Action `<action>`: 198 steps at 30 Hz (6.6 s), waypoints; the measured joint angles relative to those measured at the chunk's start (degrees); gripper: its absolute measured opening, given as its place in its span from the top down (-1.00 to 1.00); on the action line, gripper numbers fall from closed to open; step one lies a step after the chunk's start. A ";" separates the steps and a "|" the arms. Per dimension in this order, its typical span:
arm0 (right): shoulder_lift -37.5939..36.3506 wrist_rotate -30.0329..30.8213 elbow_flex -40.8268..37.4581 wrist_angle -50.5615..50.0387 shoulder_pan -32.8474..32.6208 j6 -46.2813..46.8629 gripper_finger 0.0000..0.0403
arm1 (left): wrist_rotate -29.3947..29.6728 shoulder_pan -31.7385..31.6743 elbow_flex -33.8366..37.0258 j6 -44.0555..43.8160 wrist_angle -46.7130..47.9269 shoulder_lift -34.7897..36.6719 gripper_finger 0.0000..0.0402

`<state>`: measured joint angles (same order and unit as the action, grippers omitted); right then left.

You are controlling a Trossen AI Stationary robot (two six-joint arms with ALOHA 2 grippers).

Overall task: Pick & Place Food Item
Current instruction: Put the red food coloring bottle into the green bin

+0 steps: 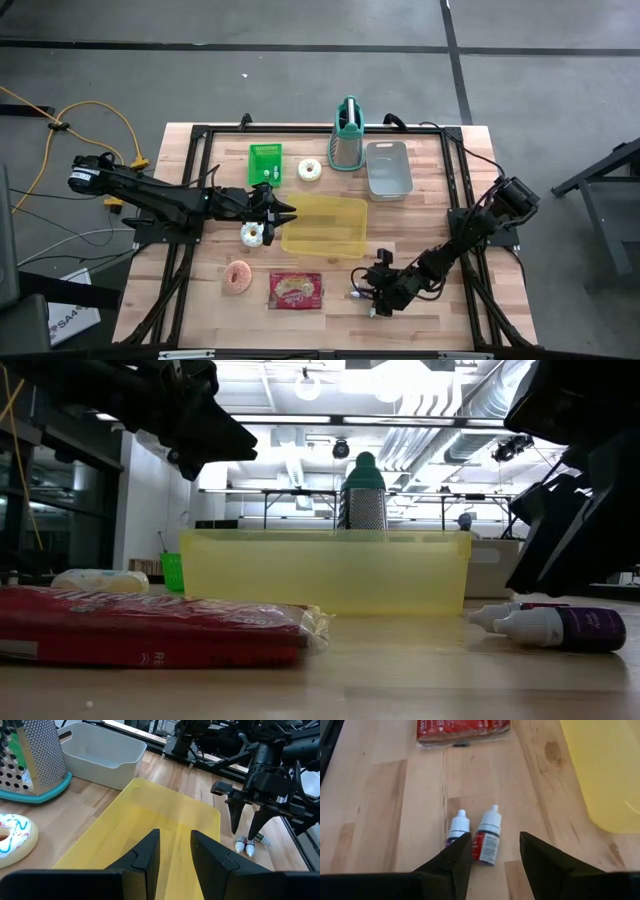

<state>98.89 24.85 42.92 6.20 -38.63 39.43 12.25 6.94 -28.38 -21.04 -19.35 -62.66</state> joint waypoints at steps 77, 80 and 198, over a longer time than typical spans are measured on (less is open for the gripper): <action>4.52 -4.07 -0.02 4.89 2.78 -14.24 0.62 | 0.00 0.00 0.00 0.02 0.00 -0.02 0.48; 4.52 -3.86 -0.02 4.87 2.80 -14.24 0.62 | 0.00 0.00 0.00 0.02 0.00 -0.01 0.48; -6.00 -12.81 0.02 47.96 32.41 -38.18 0.63 | -14.23 -6.10 -6.23 19.76 -31.57 -13.43 0.25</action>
<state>92.89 12.05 42.93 54.16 -6.22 1.25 -1.98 0.84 -34.61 -1.27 -50.92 -76.09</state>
